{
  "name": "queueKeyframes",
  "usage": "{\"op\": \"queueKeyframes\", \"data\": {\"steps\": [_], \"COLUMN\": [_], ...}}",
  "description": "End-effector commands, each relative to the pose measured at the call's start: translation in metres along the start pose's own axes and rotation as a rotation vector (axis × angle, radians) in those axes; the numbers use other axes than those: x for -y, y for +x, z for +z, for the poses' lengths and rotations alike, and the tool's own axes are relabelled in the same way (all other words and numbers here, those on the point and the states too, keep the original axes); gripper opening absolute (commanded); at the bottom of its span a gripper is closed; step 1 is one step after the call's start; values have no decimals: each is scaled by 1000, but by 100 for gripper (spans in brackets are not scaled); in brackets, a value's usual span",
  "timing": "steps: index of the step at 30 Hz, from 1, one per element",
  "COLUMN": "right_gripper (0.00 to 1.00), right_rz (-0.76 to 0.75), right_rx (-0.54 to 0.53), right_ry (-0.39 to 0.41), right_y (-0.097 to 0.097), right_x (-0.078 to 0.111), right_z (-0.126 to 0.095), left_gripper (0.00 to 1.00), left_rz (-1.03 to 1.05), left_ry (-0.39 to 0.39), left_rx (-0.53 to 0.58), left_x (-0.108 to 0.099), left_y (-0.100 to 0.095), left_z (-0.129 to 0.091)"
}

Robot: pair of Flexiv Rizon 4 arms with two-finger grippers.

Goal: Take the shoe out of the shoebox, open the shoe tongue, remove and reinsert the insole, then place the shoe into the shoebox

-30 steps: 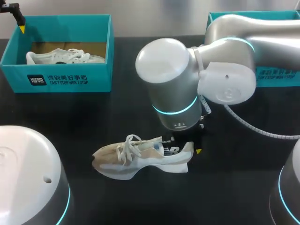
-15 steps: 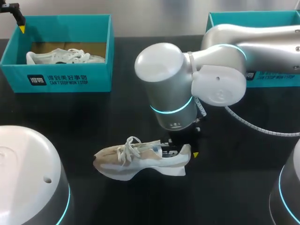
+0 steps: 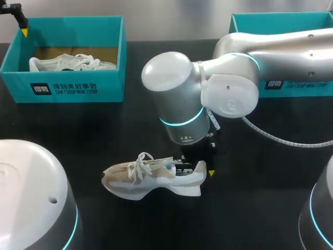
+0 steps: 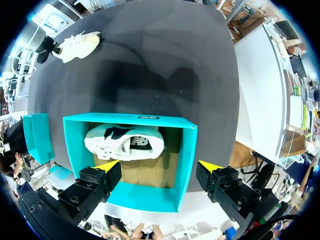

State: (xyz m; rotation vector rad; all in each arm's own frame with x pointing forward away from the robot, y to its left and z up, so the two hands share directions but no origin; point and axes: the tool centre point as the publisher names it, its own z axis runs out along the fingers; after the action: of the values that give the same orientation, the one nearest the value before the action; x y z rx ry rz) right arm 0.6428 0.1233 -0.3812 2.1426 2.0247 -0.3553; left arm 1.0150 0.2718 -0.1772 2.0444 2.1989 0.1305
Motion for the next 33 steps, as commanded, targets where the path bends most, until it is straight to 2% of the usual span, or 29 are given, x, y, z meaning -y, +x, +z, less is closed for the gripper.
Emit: {"op": "queueKeyframes", "data": {"steps": [1,4,5,6,7,8,19,22,24,33], "right_gripper": [0,0,6,44,93,100,100,100,100,100], "right_rz": [240,253,256,259,263,264,267,245,232,134], "right_rx": [98,93,91,88,89,89,51,-23,-24,-155], "right_ry": [-2,5,7,7,5,3,-28,-37,-51,-96], "right_y": [14,13,12,11,9,8,1,-1,-4,-25], "right_x": [7,9,9,10,11,11,16,18,19,26], "right_z": [5,6,6,4,3,1,-21,-34,-44,-97], "left_gripper": [100,100,100,100,100,100,100,100,100,100], "left_rz": [0,0,0,0,0,0,0,0,0,0], "left_ry": [-2,-2,-2,-2,-2,-2,-2,-2,-2,-2], "left_rx": [-1,-1,-1,-1,-1,-1,-1,-1,-1,-1], "left_x": [1,1,1,1,1,1,1,1,1,1], "left_y": [0,0,0,0,0,0,0,0,0,0], "left_z": [-1,-1,-1,-1,-1,-1,-1,-1,-1,-1]}}
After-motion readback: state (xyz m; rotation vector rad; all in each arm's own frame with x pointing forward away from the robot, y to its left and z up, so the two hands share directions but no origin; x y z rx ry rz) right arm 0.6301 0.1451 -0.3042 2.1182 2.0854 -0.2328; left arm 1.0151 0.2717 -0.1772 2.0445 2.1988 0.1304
